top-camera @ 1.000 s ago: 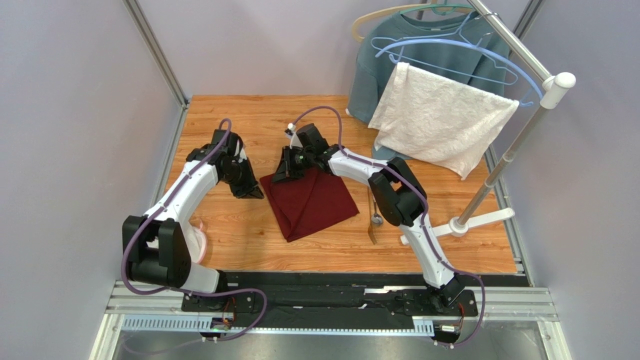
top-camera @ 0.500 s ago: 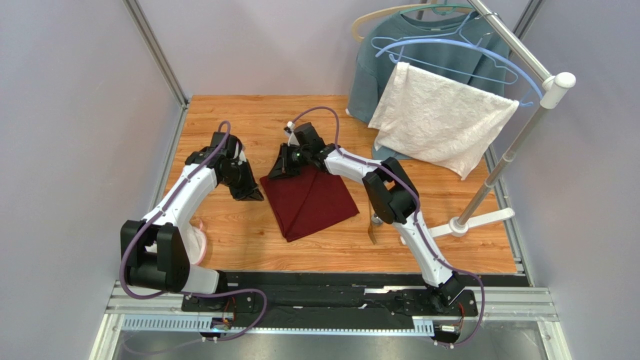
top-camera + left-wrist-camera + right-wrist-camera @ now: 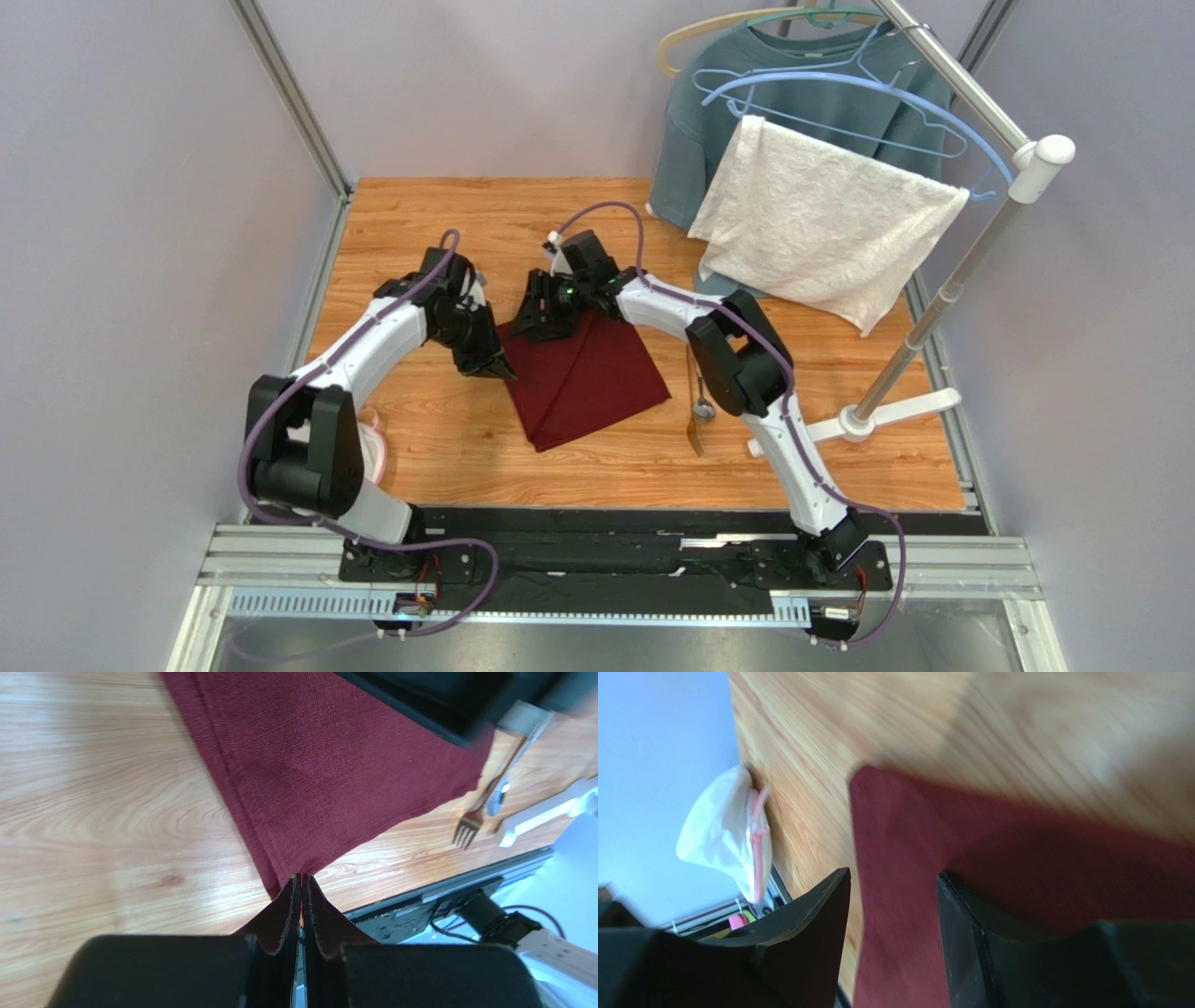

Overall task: Fold the napkin into a case and place the utensils inside
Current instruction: Fold the top corner of the square-folded napkin at the center of the board, then smooth out the upper triangle-folded napkin at the center of the board.

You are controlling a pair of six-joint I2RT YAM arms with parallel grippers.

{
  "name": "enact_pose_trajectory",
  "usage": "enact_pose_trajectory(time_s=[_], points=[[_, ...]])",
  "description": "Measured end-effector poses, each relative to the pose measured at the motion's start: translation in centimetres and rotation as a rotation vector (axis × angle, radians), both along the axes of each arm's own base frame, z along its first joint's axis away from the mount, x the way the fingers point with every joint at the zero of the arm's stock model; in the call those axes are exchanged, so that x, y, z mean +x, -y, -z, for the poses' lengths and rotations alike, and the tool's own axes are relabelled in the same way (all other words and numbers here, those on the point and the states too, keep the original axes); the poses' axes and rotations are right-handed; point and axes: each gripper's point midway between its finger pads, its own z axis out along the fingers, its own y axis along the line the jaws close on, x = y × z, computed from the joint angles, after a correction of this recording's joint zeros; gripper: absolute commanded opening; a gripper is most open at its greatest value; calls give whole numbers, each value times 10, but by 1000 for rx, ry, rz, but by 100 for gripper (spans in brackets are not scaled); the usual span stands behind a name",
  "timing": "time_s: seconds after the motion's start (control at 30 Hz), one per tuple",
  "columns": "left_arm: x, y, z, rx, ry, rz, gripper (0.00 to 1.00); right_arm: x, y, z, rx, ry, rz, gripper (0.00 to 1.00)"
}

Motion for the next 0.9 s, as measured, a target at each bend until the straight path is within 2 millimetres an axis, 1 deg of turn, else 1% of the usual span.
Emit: enact_pose_trajectory(time_s=[0.07, 0.1, 0.13, 0.2, 0.23, 0.27, 0.33, 0.4, 0.43, 0.5, 0.57, 0.63, 0.73, 0.8, 0.83, 0.9], points=[[-3, 9, 13, 6, -39, 30, 4, -7, 24, -3, -33, -15, 7, 50], [-4, 12, 19, 11, -57, 40, 3, -8, 39, -9, -44, -15, 15, 48], [-5, 15, 25, 16, -76, 50, 2, -6, 50, -15, -48, -11, 26, 43], [-8, 19, 35, 29, -106, 59, 0, 5, 72, -31, -40, 21, 52, 37], [-9, 20, 39, 37, -120, 58, 0, 12, 82, -38, -34, 39, 66, 32], [-10, 20, 41, 47, -126, 55, 0, 20, 90, -44, -27, 54, 76, 31], [-11, 22, 43, 60, -126, 52, 0, 34, 106, -48, -17, 71, 99, 27], [-11, 23, 43, 69, -123, 50, 0, 43, 119, -44, -21, 68, 115, 25], [-11, 24, 44, 74, -123, 49, 0, 45, 123, -42, -23, 65, 119, 22], [-13, 29, 46, 77, -124, 57, 0, 49, 126, -36, -20, 57, 118, 19], [-18, 34, 50, 77, -131, 67, 0, 51, 125, -28, -15, 45, 110, 19], [-25, 38, 55, 79, -144, 76, 0, 54, 123, -16, -11, 30, 105, 19], [-40, 40, 66, 88, -178, 81, 0, 60, 123, 5, -8, 3, 106, 18], [-48, 40, 72, 93, -197, 82, 0, 68, 122, 17, 2, -17, 109, 18], [-51, 40, 74, 97, -204, 84, 0, 73, 123, 22, 12, -26, 114, 18], [-54, 41, 77, 101, -206, 85, 0, 77, 124, 23, 44, -52, 116, 19]])
